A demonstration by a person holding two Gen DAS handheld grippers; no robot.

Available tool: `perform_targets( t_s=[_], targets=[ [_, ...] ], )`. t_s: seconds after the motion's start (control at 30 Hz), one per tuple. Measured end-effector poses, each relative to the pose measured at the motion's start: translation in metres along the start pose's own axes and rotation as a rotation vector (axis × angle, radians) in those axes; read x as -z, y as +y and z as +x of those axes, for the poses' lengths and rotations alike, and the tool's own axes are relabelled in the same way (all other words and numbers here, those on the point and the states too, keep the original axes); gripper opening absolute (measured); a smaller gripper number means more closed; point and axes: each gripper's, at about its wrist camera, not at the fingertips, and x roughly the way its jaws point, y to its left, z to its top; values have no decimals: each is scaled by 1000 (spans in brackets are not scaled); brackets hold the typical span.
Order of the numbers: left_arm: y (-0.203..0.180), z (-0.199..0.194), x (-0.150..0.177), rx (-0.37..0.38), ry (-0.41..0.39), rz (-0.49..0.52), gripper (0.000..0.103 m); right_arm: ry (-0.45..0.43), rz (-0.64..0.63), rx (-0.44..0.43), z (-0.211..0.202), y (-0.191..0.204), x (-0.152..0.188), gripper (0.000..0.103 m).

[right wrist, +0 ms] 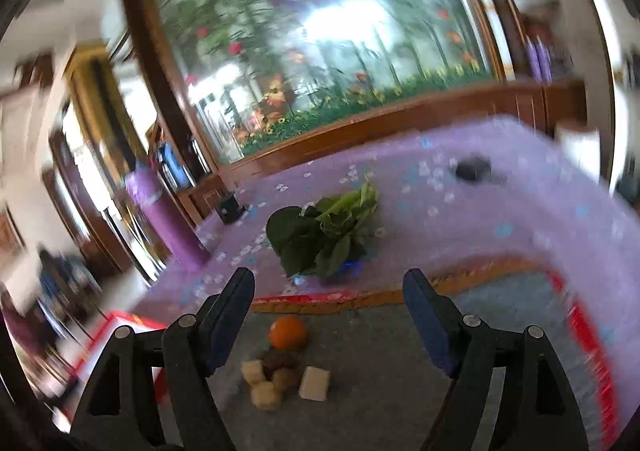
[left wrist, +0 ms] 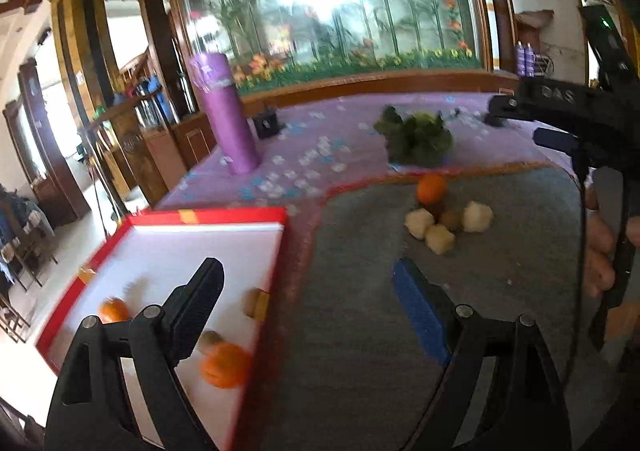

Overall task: Organize fruits
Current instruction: 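Grasp a pale cube with the left tool while the right tool grasps another pale cube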

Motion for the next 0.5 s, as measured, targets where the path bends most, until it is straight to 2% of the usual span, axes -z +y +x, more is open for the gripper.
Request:
perform_targets(
  t_s=[0.07,0.17,0.33,0.5],
  targets=[
    [-10,3,4,-7,17,6,87,19,-9,45,6,0,-1,79],
    [-19,8,8,-23,46,14,87,10,-23,60,7,0,-2,79],
    [-24,12,1,-73,85,-6,87,14,13,31,2,-5,4,79],
    [-37,8,-4,-115,80,41,87,62,61,2,5,-9,5,79]
  ],
)
